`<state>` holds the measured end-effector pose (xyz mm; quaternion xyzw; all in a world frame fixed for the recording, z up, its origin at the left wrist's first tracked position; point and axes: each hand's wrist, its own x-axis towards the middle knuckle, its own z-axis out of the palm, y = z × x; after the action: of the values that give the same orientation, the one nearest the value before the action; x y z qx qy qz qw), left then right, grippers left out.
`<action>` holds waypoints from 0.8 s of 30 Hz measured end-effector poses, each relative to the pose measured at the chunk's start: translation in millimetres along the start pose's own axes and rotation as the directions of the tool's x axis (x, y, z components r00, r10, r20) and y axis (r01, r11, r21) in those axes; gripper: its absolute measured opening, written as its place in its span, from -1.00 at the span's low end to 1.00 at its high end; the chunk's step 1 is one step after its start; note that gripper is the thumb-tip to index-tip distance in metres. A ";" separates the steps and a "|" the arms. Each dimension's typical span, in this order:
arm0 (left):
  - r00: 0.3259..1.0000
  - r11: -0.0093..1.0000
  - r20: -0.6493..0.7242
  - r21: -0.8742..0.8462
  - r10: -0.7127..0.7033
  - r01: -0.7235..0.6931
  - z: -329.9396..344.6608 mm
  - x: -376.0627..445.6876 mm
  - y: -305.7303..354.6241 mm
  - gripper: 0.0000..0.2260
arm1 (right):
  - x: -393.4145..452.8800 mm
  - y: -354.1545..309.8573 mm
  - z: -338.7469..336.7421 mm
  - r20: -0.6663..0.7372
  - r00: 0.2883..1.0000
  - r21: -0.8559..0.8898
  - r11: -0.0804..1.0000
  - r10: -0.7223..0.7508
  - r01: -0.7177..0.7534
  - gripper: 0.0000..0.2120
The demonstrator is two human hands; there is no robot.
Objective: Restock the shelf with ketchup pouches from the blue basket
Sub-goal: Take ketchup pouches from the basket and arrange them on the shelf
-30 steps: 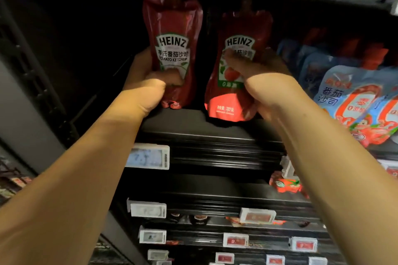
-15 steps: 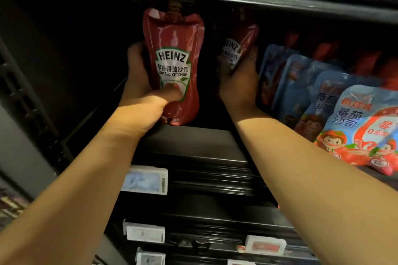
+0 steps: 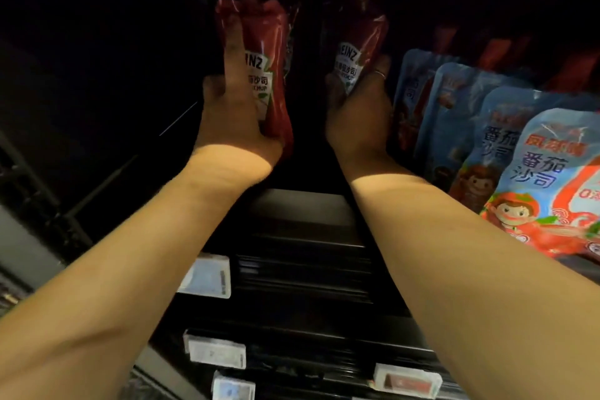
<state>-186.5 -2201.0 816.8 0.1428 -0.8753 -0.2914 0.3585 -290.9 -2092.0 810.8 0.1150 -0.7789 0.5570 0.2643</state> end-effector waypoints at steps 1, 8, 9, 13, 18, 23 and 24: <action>1.000 1.000 0.016 -0.009 0.000 0.000 3.7 9.3 -5.0 0.16 | 1.5 1.1 0.3 -0.019 1.000 -0.004 1.000 0.004 -0.004 -0.43; 0.975 0.992 0.220 -0.129 0.035 -0.007 24.7 69.5 -10.6 0.15 | 5.8 9.3 5.4 -0.071 0.997 -0.169 0.986 -0.009 -0.003 -0.40; 0.975 0.990 0.221 -0.139 0.027 0.004 30.5 76.9 -10.8 0.11 | 5.2 9.7 6.7 -0.074 0.997 -0.208 0.978 -0.004 -0.011 -0.39; 0.980 0.985 0.195 -0.172 0.044 -0.011 54.1 82.5 -14.2 0.01 | 4.3 8.7 7.2 -0.098 0.995 -0.306 0.951 0.023 -0.053 -0.36; 0.974 0.951 0.205 -0.306 0.098 -0.032 64.6 90.5 -31.1 -0.04 | 12.8 12.4 14.7 0.013 0.994 -0.347 0.933 0.104 -0.093 -0.33; 0.982 0.953 0.152 -0.297 0.112 -0.062 66.5 96.2 -40.9 -0.04 | 34.1 3.4 36.6 0.111 0.970 -0.195 0.962 0.217 -0.193 -0.27; 0.982 0.949 0.155 -0.309 0.111 -0.059 67.8 96.8 -42.7 -0.02 | 37.7 5.0 40.4 0.110 0.970 -0.155 0.967 0.218 -0.200 -0.28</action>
<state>-300.9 -2251.5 804.5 0.0229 -0.8530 -0.4175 0.3124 -336.2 -2123.5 817.5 0.0480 -0.8397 0.5162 0.1617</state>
